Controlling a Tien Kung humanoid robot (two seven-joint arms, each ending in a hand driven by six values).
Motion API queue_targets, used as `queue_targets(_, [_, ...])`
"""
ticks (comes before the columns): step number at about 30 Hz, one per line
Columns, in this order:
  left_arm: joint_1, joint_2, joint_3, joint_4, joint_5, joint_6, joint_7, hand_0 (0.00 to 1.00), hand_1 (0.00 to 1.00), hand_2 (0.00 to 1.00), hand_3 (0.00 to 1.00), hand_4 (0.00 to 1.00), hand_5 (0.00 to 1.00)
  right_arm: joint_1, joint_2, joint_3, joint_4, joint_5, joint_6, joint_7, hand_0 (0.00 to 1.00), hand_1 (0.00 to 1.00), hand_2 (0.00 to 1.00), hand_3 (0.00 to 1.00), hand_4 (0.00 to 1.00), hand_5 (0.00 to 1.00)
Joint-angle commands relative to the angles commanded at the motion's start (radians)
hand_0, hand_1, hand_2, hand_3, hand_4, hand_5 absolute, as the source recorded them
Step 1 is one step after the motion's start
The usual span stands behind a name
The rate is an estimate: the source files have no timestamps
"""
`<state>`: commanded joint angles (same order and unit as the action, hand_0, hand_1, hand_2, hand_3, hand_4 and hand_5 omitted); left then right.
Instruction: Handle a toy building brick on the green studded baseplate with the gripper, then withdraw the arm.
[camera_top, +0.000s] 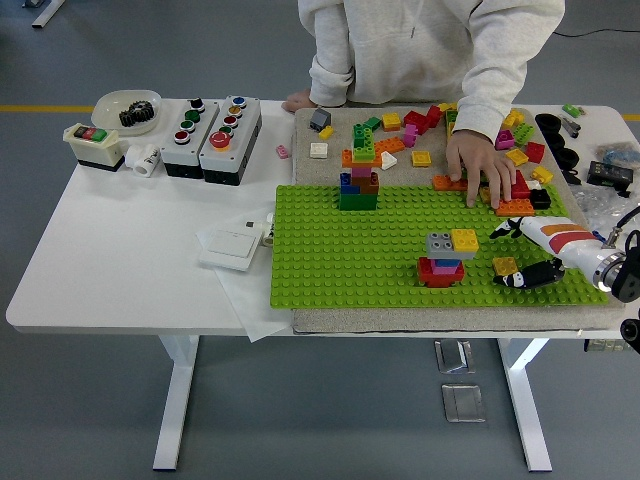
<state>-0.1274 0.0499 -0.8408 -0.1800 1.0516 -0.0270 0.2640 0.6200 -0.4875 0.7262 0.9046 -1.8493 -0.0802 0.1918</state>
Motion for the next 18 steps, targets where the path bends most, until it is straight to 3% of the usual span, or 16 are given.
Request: queue_targets(18, [-0.005, 0.0, 0.017, 0.0, -0.021, 0.0, -0.003, 0.783, 0.712, 0.638, 0.562, 0.585, 0.61, 0.008, -0.001, -0.004, -0.055, -0.012, 0.016, 0.006, 0.75, 0.671, 0.71, 0.613, 0.851, 0.352])
